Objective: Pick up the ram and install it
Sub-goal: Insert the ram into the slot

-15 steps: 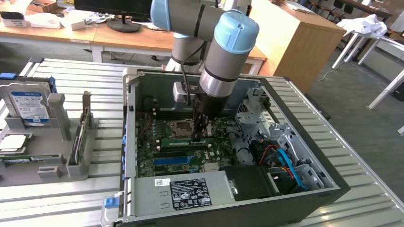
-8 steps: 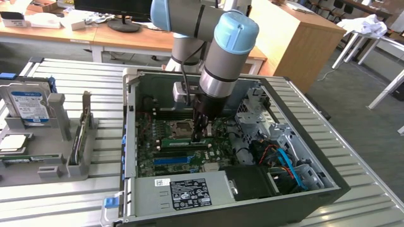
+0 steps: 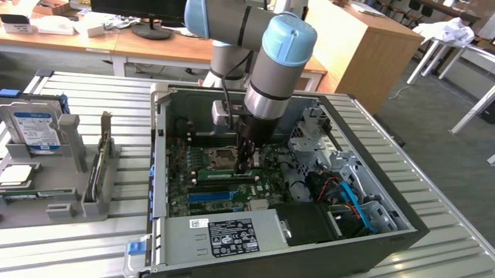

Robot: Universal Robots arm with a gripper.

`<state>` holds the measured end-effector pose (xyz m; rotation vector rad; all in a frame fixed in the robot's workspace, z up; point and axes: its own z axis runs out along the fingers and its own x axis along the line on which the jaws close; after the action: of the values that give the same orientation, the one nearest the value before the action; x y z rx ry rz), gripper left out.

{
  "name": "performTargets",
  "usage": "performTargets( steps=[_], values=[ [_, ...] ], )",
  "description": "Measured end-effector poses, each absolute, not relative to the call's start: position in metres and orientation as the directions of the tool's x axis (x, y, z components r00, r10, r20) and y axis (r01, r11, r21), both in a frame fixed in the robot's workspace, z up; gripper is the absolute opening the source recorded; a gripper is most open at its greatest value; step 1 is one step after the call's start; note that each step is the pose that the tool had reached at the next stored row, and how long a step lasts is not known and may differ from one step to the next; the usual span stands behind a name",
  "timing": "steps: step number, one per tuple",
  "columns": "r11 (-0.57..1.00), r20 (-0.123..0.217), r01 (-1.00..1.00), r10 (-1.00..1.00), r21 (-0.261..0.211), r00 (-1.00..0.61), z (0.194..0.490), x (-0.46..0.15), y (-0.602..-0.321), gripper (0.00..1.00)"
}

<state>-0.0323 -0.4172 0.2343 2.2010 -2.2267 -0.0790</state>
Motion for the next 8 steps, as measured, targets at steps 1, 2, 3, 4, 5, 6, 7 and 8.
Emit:
performTargets(
  steps=[1,2,3,4,5,6,7,8],
  values=[
    [0.011,-0.029,-0.999,-1.0,0.043,-0.012,0.234,-0.0324,-0.4172,0.12],
    [0.011,-0.029,-0.999,-1.0,0.043,-0.012,0.2339,-0.0323,-0.4172,0.12],
    [0.011,-0.028,-0.999,-1.0,0.043,-0.012,0.2339,-0.0323,-0.4172,0.12],
    [0.011,-0.028,-0.999,-1.0,0.043,-0.012,0.2339,-0.0323,-0.4172,0.12],
    [0.011,-0.028,-0.999,-1.0,0.043,-0.012,0.2338,-0.0323,-0.4172,0.12],
    [0.011,-0.029,-0.999,-1.0,0.043,-0.012,0.2338,-0.0323,-0.4172,0.12],
    [0.011,-0.029,-0.999,-1.0,0.043,-0.012,0.2336,-0.0323,-0.4172,0.12],
    [0.011,-0.029,-0.999,-1.0,0.043,-0.012,0.2334,-0.0323,-0.4171,0.12]
  ],
)
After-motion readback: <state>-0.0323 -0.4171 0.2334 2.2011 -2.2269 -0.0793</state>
